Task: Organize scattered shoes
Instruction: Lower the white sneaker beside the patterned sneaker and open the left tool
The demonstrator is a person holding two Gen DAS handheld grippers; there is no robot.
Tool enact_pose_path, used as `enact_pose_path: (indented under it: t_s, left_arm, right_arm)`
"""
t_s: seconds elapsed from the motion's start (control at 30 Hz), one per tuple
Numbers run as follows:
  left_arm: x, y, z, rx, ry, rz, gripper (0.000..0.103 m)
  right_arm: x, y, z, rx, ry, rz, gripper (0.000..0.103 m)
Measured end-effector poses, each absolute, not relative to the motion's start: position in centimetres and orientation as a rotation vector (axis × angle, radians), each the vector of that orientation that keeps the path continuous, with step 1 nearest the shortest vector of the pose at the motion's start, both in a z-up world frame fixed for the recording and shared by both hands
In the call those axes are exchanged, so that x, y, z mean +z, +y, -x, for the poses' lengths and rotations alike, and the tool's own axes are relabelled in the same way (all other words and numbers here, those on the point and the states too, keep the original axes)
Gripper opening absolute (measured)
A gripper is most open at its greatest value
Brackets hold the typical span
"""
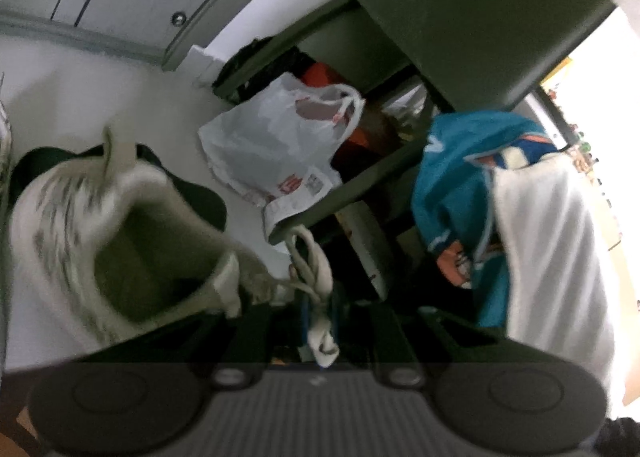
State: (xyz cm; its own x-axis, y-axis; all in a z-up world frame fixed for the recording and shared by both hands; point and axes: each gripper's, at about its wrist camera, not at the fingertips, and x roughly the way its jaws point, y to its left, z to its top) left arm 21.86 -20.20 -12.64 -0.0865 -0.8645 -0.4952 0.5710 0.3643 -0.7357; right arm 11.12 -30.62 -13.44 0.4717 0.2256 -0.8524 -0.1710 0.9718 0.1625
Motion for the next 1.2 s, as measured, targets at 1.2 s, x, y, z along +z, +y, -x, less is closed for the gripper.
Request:
enact_pose_path:
  t_s: [1.2]
  left_arm:
    - [-16.7,-24.0,-23.1,-1.252,1.143,0.39,0.01]
  right_arm:
    - [-22.3,-35.8,-14.1,0.009,1.219,-0.244,0.09]
